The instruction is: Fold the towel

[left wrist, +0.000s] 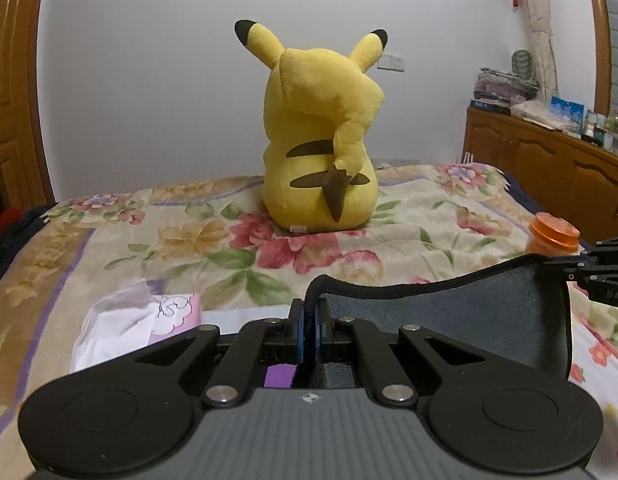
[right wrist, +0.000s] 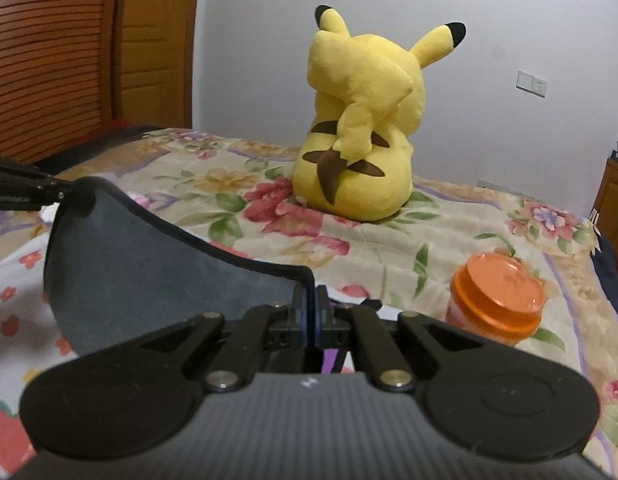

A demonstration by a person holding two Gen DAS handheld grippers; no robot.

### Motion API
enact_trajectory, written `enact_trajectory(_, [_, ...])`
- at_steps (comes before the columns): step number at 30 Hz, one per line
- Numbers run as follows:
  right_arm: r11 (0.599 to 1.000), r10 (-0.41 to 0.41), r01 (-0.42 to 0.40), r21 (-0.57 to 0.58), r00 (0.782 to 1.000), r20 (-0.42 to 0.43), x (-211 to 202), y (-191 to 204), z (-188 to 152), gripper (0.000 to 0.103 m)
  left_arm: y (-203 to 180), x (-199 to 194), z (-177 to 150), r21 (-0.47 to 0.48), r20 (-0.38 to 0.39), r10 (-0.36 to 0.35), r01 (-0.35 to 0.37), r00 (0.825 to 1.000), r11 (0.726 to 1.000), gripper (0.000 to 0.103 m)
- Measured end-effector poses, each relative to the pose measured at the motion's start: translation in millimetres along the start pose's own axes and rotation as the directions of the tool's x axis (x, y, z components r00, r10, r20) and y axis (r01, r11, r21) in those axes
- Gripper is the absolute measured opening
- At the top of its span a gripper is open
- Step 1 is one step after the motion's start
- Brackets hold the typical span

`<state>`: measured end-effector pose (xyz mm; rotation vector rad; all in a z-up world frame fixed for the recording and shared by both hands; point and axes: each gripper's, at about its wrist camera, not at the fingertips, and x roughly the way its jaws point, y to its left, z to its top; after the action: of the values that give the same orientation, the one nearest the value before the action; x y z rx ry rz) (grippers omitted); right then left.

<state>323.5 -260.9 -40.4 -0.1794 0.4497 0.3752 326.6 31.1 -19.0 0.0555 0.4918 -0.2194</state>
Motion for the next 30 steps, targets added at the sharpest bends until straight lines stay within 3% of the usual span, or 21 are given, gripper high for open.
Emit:
enact_trajectory(13, [0.999,-0.04,0.04,0.034,0.999,0.014,40,-17,8,0.004,4,39,15,0.049,0.009,0.055,-0.056,0.998,0.997,0.008])
enact_trajectory(20, [0.997,-0.066,0.067,0.036,0.997,-0.029,74,-13,-1,0.004,11,77,5,0.061,-0.047,0.099,-0.096,0.994,0.993,0.008])
enact_trajectory(30, [0.995,-0.085,0.089,0.036,0.992,-0.097,106,-11,-21,0.004,13,110,-14,0.056,-0.119,0.108,-0.102,0.987,0.993,0.008])
